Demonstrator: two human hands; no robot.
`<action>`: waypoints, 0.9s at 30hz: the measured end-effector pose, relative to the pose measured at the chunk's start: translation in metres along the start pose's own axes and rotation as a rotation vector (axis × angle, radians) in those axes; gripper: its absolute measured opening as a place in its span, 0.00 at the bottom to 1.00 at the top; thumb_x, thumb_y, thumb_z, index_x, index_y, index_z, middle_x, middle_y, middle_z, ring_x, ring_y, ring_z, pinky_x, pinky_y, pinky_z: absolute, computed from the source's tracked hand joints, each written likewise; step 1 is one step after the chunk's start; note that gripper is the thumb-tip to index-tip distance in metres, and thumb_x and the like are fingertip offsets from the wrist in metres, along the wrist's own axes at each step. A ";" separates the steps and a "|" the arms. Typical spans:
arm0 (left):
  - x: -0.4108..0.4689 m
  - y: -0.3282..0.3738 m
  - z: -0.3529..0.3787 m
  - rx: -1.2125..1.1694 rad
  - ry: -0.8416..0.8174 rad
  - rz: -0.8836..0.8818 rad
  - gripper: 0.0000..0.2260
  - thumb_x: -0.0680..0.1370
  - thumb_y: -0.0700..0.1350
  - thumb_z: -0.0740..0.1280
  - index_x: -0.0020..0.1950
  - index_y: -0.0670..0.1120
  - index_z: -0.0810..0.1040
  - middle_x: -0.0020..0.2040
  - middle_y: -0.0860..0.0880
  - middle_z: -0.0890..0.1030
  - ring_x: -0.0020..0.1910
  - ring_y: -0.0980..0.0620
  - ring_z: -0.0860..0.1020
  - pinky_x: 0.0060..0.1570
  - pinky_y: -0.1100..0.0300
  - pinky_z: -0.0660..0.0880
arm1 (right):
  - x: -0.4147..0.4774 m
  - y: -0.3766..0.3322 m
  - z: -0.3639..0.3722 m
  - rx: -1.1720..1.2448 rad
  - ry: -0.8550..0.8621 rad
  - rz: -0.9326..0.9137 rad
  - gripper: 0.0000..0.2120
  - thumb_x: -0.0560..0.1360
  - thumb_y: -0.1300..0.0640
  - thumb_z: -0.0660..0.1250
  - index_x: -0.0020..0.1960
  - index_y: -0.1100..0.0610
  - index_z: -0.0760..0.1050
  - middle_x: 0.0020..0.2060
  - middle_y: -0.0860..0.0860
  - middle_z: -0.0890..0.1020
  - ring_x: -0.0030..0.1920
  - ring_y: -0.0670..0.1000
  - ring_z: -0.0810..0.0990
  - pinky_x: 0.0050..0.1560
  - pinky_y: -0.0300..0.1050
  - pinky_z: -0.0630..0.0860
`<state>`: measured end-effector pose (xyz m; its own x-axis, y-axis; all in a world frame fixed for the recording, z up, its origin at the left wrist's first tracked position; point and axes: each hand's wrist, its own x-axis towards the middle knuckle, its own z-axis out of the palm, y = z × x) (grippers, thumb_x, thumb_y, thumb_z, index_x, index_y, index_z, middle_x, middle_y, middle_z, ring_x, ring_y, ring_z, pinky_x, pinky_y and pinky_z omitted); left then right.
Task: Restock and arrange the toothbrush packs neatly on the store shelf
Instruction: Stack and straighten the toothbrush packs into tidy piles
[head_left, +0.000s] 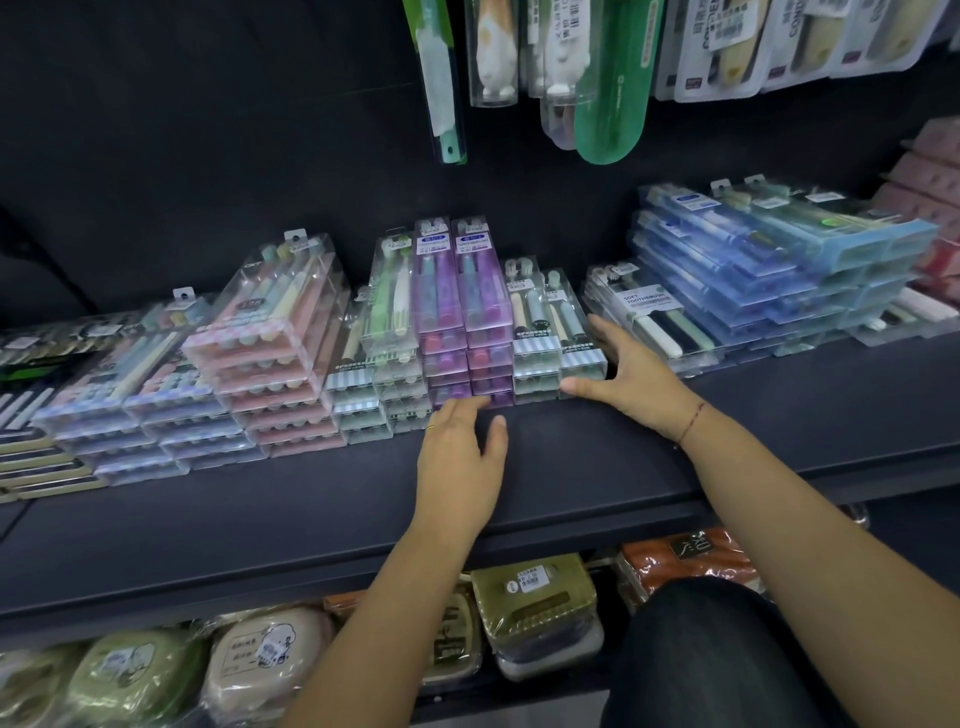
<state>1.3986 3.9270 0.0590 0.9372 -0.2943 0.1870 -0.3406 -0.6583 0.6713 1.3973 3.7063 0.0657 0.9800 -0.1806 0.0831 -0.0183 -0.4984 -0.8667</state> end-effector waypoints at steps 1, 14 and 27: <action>0.001 -0.001 0.000 -0.006 -0.005 -0.003 0.16 0.82 0.49 0.61 0.70 0.47 0.72 0.64 0.51 0.74 0.61 0.49 0.73 0.62 0.53 0.71 | 0.001 0.001 0.000 -0.004 0.002 -0.001 0.45 0.70 0.54 0.76 0.79 0.54 0.54 0.73 0.46 0.65 0.65 0.38 0.62 0.65 0.33 0.59; 0.005 -0.006 0.003 -0.066 0.008 0.003 0.15 0.81 0.49 0.64 0.67 0.49 0.73 0.58 0.58 0.71 0.63 0.55 0.71 0.67 0.54 0.67 | 0.000 0.000 0.003 -0.046 0.014 0.017 0.47 0.68 0.51 0.78 0.79 0.53 0.53 0.73 0.46 0.66 0.67 0.39 0.63 0.66 0.36 0.60; 0.009 0.000 0.000 -0.304 0.134 0.048 0.15 0.80 0.45 0.66 0.65 0.51 0.70 0.54 0.56 0.72 0.43 0.58 0.74 0.44 0.65 0.71 | -0.003 -0.006 0.003 -0.075 0.024 0.017 0.46 0.70 0.51 0.77 0.79 0.53 0.53 0.74 0.47 0.65 0.64 0.38 0.62 0.64 0.34 0.59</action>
<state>1.4072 3.9247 0.0608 0.9291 -0.2132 0.3022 -0.3654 -0.4034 0.8389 1.3949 3.7124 0.0691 0.9745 -0.2094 0.0808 -0.0509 -0.5567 -0.8291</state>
